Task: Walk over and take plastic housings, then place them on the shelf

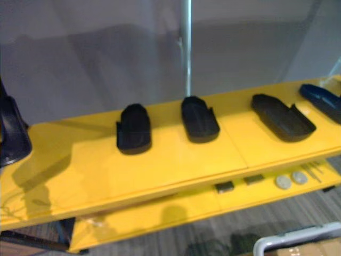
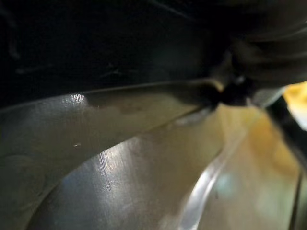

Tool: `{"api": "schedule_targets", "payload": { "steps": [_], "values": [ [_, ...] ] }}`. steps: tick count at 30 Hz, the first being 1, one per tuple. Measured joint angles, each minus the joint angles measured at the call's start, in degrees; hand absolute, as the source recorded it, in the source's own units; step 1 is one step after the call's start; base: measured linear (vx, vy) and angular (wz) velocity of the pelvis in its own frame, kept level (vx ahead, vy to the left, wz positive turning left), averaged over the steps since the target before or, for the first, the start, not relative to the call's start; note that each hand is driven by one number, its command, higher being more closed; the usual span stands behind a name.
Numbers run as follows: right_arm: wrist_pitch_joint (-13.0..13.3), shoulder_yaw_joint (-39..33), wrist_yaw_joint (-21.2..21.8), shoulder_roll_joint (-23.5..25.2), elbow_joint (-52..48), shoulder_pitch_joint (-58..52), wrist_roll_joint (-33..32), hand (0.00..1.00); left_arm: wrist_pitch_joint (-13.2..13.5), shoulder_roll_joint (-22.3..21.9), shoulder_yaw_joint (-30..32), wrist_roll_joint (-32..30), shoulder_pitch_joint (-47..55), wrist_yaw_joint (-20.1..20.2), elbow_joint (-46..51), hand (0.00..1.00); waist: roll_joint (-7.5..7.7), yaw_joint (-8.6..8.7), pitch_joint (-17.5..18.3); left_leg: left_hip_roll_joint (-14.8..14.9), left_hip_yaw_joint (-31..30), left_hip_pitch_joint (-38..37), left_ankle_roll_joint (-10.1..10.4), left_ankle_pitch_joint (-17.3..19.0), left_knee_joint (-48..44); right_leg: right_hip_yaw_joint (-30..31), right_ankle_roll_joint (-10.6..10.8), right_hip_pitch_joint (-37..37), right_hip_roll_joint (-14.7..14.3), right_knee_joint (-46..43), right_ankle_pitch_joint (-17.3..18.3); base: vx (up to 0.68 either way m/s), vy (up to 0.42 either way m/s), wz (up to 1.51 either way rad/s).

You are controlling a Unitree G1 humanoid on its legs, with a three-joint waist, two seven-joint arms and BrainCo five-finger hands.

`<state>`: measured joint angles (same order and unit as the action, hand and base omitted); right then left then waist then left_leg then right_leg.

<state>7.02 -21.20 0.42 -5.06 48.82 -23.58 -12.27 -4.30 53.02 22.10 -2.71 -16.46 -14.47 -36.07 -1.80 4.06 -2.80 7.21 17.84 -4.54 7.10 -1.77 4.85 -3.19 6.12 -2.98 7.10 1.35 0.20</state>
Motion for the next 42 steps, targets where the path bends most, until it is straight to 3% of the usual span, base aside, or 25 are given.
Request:
{"api": "schedule_targets", "payload": {
  "steps": [4, 9, 14, 20, 31, 35, 39, 40, 42],
  "values": [
    [-1.46, -0.07, 1.15, -0.02, 3.68, 0.85, -2.64, 0.00, -0.72, 0.98, -3.32, -0.13, -4.17, 6.14, -5.08, 1.00, -0.21, 0.03, -0.57, -0.36, -0.05, 0.26, 0.00, 0.01, -0.22, 0.04, -0.01, 0.25, 0.27, 0.03, 0.00, 0.02, 0.015, 0.01],
    [-2.28, -1.16, 2.16, -0.87, 4.70, 2.54, -2.76, 0.00, -1.65, 1.02, -5.84, -1.33, -7.97, 10.81, -8.24, 1.00, -1.63, 0.47, -3.85, -0.24, 0.31, -0.23, -0.02, -0.01, -0.23, 0.44, -0.21, 0.80, 0.13, -1.00, 0.12, -0.02, 0.004, -0.06],
    [-2.28, -2.94, 2.23, -1.27, 5.76, 3.72, -2.76, 0.00, -2.22, 1.03, -8.92, -3.14, -9.93, 15.18, -9.75, 1.00, -1.99, 1.71, -5.50, -0.08, 1.09, -0.33, -0.16, -0.11, -0.23, 1.34, -0.27, 1.42, -0.09, -1.65, 0.18, -0.02, 0.003, -0.09],
    [-2.29, -3.43, 2.24, -1.11, 5.83, 3.80, -2.65, 0.00, -6.12, 0.97, -12.26, -7.98, -10.56, 19.68, -10.88, 1.00, -1.95, 3.02, -5.71, -0.06, 1.62, -0.31, -0.16, -0.09, -0.23, 1.80, -0.26, 1.85, -0.14, -1.79, 0.17, 0.00, 0.001, -0.04],
    [-2.35, -3.44, 2.12, -1.01, 5.55, 4.27, -2.65, 0.00, -12.26, -0.24, -13.90, -9.56, -10.52, 17.97, -14.14, 1.00, -1.65, 3.19, -8.52, 0.07, 1.93, -0.38, -0.14, -0.08, -0.25, 1.91, -0.26, 1.97, -0.25, -1.96, 0.17, 0.00, 0.000, 0.00],
    [-2.35, -3.42, 2.16, -0.98, 5.33, 4.30, -2.65, 0.00, -12.94, -2.05, -13.86, -9.54, -10.52, 15.75, -14.48, 1.00, -1.66, 3.17, -8.97, 0.09, 1.97, -0.30, -0.12, -0.03, -0.25, 1.90, -0.27, 2.02, -0.24, -1.96, 0.17, 0.00, 0.000, 0.00],
    [-2.33, -3.33, 2.14, -0.70, 3.39, 4.84, -2.72, 0.00, -13.25, -2.95, -13.59, -8.48, -10.61, 14.51, -14.22, 1.00, -1.31, 3.25, -11.56, 0.19, 1.99, 1.85, -0.28, 0.05, -1.46, 2.05, -0.33, 4.16, -0.15, -3.05, 0.21, -0.03, 0.002, 0.00],
    [-2.32, -3.34, 2.07, -0.70, 3.33, 4.80, -2.76, 0.00, -13.38, -2.95, -13.25, -8.47, -10.64, 14.51, -14.10, 0.00, -1.23, 3.25, -12.10, 0.20, 1.98, 1.89, -0.28, 0.05, -1.46, 2.06, -0.33, 4.20, -0.15, -3.09, 0.21, 0.00, 0.000, 0.00],
    [-2.32, -3.29, 2.05, -0.59, 3.27, 4.82, -2.77, 0.00, -13.44, -2.96, -13.18, -8.47, -10.63, 14.37, -14.10, 0.00, -1.20, 3.21, -12.23, 0.24, 2.00, 1.90, -0.27, 0.06, -1.46, 2.06, -0.34, 4.20, -0.18, -3.08, 0.22, 0.00, 0.000, 0.00]
  ]
}}
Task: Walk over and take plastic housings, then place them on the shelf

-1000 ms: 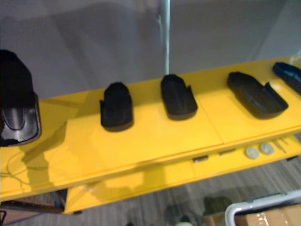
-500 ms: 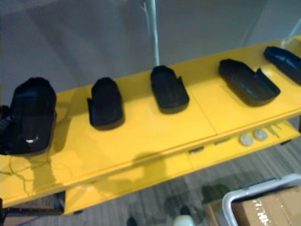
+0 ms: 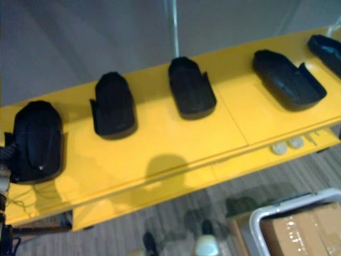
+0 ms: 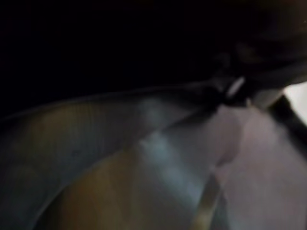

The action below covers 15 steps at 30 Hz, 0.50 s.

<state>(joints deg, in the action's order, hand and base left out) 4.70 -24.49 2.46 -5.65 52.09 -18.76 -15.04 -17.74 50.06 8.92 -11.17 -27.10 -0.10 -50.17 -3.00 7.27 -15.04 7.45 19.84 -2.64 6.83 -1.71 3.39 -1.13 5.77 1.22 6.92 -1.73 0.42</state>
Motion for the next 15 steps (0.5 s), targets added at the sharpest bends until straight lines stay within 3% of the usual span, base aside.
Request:
{"api": "schedule_targets", "payload": {
  "steps": [9, 13, 15],
  "values": [
    [-0.02, 1.10, -0.02, 0.37, -1.64, -0.06, -0.53, 0.00, -0.07, -4.12, 3.96, 1.83, 0.04, -9.27, 0.03, 0.00, 0.41, -0.19, -1.35, 0.35, 1.49, 0.20, 0.07, 1.12, -1.45, 1.26, -0.08, 0.67, -0.12, -0.60, 0.05, 0.01, 0.005, -0.07],
    [0.02, 1.08, -0.01, 0.60, -1.48, -0.07, -0.71, 0.00, -1.43, -5.82, 3.97, 2.46, 0.03, -17.42, 0.04, 0.00, 0.51, -0.14, -1.30, 0.54, 2.02, -0.05, 0.06, 1.44, -1.91, 1.61, -0.09, 0.61, -0.21, -0.70, 0.05, 0.00, 0.000, -0.07],
    [0.28, 0.95, 0.14, 0.75, -1.11, -0.15, -1.12, 0.00, -1.37, -5.82, 4.71, 3.95, 0.01, -25.17, 0.50, 0.00, 0.70, -0.16, -1.19, 0.69, 2.63, -0.72, 0.07, 1.44, -1.72, 2.24, -0.09, 0.50, -0.47, -0.79, 0.05, 0.00, -0.008, -0.14]
  ]
}}
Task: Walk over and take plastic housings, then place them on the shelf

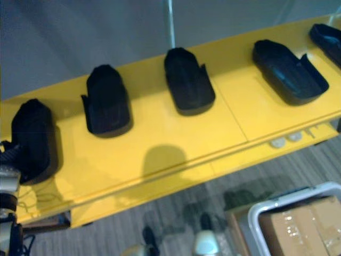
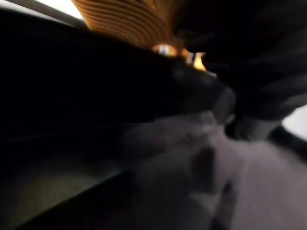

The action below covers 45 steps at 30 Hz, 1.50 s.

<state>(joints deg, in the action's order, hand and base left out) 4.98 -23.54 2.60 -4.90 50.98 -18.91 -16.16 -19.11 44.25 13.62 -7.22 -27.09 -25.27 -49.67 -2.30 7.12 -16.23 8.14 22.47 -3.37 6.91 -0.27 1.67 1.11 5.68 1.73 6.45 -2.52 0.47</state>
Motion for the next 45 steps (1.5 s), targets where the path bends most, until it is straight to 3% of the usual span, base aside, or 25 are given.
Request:
{"api": "schedule_targets", "payload": {
  "steps": [2, 4, 7, 12, 15, 16, 17, 20, 22, 25, 28, 31, 34, 40, 45],
  "values": [
    [0.49, -0.19, 0.01, 0.20, 0.19, -0.29, 0.04, 0.00, 0.73, 0.00, 1.72, 0.70, -0.13, -4.45, 1.56, 0.00, 0.03, -0.01, 0.02, 0.01, 0.16, -0.82, 0.06, -0.05, 0.40, 0.22, 0.00, -0.53, -0.14, 0.04, 0.00, 0.00, -0.003, -0.07],
    [1.59, -1.21, -0.02, 0.73, 1.26, -1.09, -0.01, 0.00, 4.01, 0.09, 1.99, 1.07, -1.68, -11.62, 5.01, 0.00, 0.18, -0.23, 0.54, -0.04, 0.16, -2.86, 0.41, -0.38, 1.83, 0.06, -0.11, -2.12, -0.33, 0.41, 0.07, 0.00, -0.001, -0.02],
    [2.21, -2.64, -0.04, 1.10, 2.23, -1.17, -0.43, 0.00, 9.11, 0.26, 1.92, 0.31, -5.06, -18.20, 9.67, 0.00, 0.57, -0.15, 3.23, -0.30, 0.03, -2.76, 0.39, -0.96, 2.89, -0.26, -0.12, -1.89, -0.28, 0.76, 0.08, 0.01, -0.001, 0.04],
    [2.77, -3.95, -0.01, 1.11, 2.30, -1.12, -0.43, 0.00, 17.01, 0.44, 0.15, -0.36, -11.96, -23.39, 13.21, 0.00, 0.35, 0.14, 5.43, -0.33, 0.16, -4.30, 0.40, -0.96, 2.95, -0.25, -0.12, -3.58, -0.29, 1.26, 0.08, 0.00, 0.000, -0.01],
    [2.61, -4.50, 0.00, 1.06, 2.38, -1.09, -0.39, 0.00, 21.02, 0.47, -2.41, -0.13, -13.86, -23.60, 16.13, 0.00, -0.40, 0.29, 6.89, -0.33, 0.32, -4.64, 0.42, -0.94, 3.02, -0.24, -0.12, -3.84, -0.28, 1.33, 0.07, 0.00, 0.000, 0.00],
    [2.35, -4.52, -0.01, 1.06, 2.51, -1.13, -0.33, 0.00, 23.86, 0.45, -3.32, 2.33, -14.04, -21.82, 18.26, 0.00, -0.80, 0.48, 7.78, -0.33, 0.36, -4.65, 0.42, -0.94, 3.31, -0.25, -0.11, -3.81, -0.28, 1.33, 0.07, -0.03, -0.007, -0.01],
    [2.13, -4.52, -0.02, 1.06, 2.51, -1.12, -0.33, 0.00, 24.97, 0.39, -3.43, 3.63, -14.01, -20.57, 19.14, 0.00, -0.95, 0.61, 8.15, -0.32, 0.37, -4.65, 0.42, -0.94, 3.32, -0.26, -0.11, -3.81, -0.28, 1.34, 0.07, -0.04, -0.010, 0.00],
    [1.25, -4.68, -0.07, 1.03, 3.63, -1.12, -0.27, 0.00, 27.00, -0.94, -3.09, 9.95, -11.18, -11.80, 28.83, 0.00, -1.16, 1.09, 10.31, -0.28, 0.36, -4.49, 0.45, -0.92, 3.42, -0.25, -0.04, -3.97, -0.26, 2.01, 0.03, 0.00, 0.000, 0.00],
    [0.91, -4.91, -0.13, 1.05, 4.68, -1.20, 0.09, 0.00, 26.99, -3.55, -2.38, 13.53, -8.11, -7.55, 34.35, 0.00, -1.04, 1.07, 11.35, -0.28, 0.27, -4.47, 0.45, -0.92, 3.43, -0.31, 0.11, -4.09, -0.24, 2.17, -0.07, 0.00, 0.000, 0.00],
    [0.83, -5.11, -0.27, 1.68, 5.02, -1.23, 0.19, 0.00, 26.34, -11.60, 0.83, 21.29, 0.95, 1.77, 42.68, 0.00, -0.58, 1.03, 11.96, -0.31, -0.20, -4.49, 0.48, -0.90, 3.45, -0.82, 0.15, -4.87, -0.12, 2.39, -0.09, -0.02, -0.002, 0.07],
    [0.82, -6.82, -1.17, 3.36, 5.23, -1.53, 1.18, 0.00, 22.21, -17.04, 1.52, 27.52, 10.44, 12.29, 49.35, 0.00, 0.62, -0.10, 12.73, -0.34, -0.98, -3.83, 0.51, -0.94, 3.44, -1.40, 0.19, -4.85, -0.05, 2.69, -0.12, 0.00, -0.006, 0.13],
    [0.84, -7.51, -1.88, 4.36, 6.27, -2.27, 1.25, 0.00, 17.92, -21.09, 1.46, 30.99, 17.71, 18.99, 52.90, 0.00, 1.99, -0.98, 13.75, -0.80, -1.84, -3.53, 0.53, -1.04, 3.42, -2.26, 0.29, -5.08, 0.42, 3.00, -0.24, 0.04, 0.004, 0.18],
    [0.86, -7.91, -2.67, 5.14, 6.96, -2.36, 1.27, 0.00, 15.16, -22.79, 1.33, 31.55, 23.00, 21.73, 54.71, 0.00, 2.55, -1.72, 14.11, -1.08, -2.52, -3.34, 0.53, -1.03, 3.43, -2.70, 0.28, -5.67, 0.68, 3.11, -0.23, 0.00, 0.017, 0.11],
    [0.96, -7.76, -2.76, 5.42, 7.35, -2.40, 1.19, 0.00, 13.05, -23.29, 1.20, 32.02, 27.94, 24.39, 55.76, 0.00, 1.96, -3.10, 14.62, -0.98, -3.45, -3.71, 0.28, -1.18, 3.44, -4.10, -0.59, -5.98, 0.68, 3.16, 0.38, -0.02, -0.006, 0.07],
    [0.99, -6.97, -3.01, 5.07, 7.33, -2.29, 1.10, 0.00, 11.54, -23.29, 1.20, 32.00, 29.99, 24.58, 55.75, 0.00, 1.81, -3.25, 14.83, -0.97, -4.32, -3.58, 0.16, -1.19, 3.44, -5.03, -0.79, -6.51, 0.69, 3.97, 0.57, -0.03, -0.006, 0.09]
  ]
}}
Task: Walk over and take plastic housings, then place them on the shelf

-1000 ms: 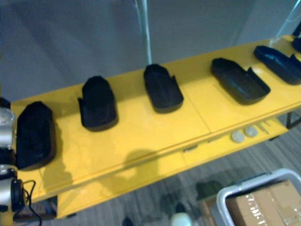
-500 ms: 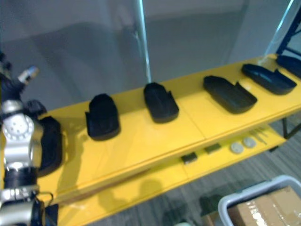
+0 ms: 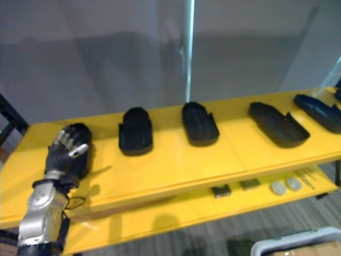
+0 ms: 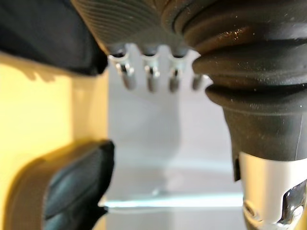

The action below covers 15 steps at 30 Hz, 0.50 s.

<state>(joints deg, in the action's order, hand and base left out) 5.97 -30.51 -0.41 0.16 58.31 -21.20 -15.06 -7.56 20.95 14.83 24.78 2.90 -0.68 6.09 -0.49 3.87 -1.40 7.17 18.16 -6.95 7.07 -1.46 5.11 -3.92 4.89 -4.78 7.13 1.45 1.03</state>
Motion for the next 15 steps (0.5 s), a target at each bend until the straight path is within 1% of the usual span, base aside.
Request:
{"api": "schedule_targets", "payload": {
  "steps": [2, 6, 7, 11, 15],
  "values": [
    [0.00, 0.99, -0.74, -0.06, 0.00, 0.04, -0.16, 0.00, -1.74, 0.00, 0.00, -0.10, 0.64, -0.06, -0.01, 0.00, -0.01, 0.00, 0.14, 0.02, -0.38, 0.00, -0.10, 0.09, 0.00, -0.61, -0.07, -0.54, 0.01, 0.47, 0.05, 0.02, -0.002, 0.10],
    [0.03, 1.02, -0.92, -0.09, 0.01, 0.22, -0.60, 0.00, -4.07, 0.00, -0.14, -0.23, 1.67, -0.37, -0.10, 0.00, 0.18, -0.05, 0.19, 0.01, -0.41, -0.06, 0.15, 0.25, -0.01, -0.88, -0.07, -1.19, 0.01, 0.99, 0.02, 0.06, 0.004, 0.02],
    [0.03, 1.02, -0.94, -0.10, 0.01, 0.23, -1.11, 0.00, -5.01, 0.00, -0.15, -0.61, 1.74, -0.44, -0.29, 0.00, 0.26, -0.06, 0.25, 0.02, -0.41, -0.11, 0.24, 0.34, -0.01, -0.92, -0.03, -1.29, 0.00, 1.14, -0.01, 0.05, 0.002, 0.01],
    [0.08, 1.04, -0.92, -0.26, 0.00, 0.43, -1.13, 0.00, -6.42, 0.04, -0.34, -2.54, 1.72, -0.48, -1.76, 0.00, 0.31, -0.03, 0.21, 0.08, -0.33, -0.08, 0.41, 0.54, -0.03, -0.93, 0.33, -1.32, -0.08, 1.32, -0.23, 0.06, -0.004, 0.00],
    [0.09, 1.83, -0.93, -0.32, 0.00, 0.89, -1.12, 0.00, -6.81, 0.13, -1.04, -3.34, 1.71, -0.38, -2.00, 0.00, 0.44, 0.04, -0.28, 0.11, -0.25, -0.10, 0.41, 0.54, -0.04, -0.93, 0.36, -1.34, -0.10, 1.37, -0.24, 0.01, -0.003, 0.00]
  ]
}}
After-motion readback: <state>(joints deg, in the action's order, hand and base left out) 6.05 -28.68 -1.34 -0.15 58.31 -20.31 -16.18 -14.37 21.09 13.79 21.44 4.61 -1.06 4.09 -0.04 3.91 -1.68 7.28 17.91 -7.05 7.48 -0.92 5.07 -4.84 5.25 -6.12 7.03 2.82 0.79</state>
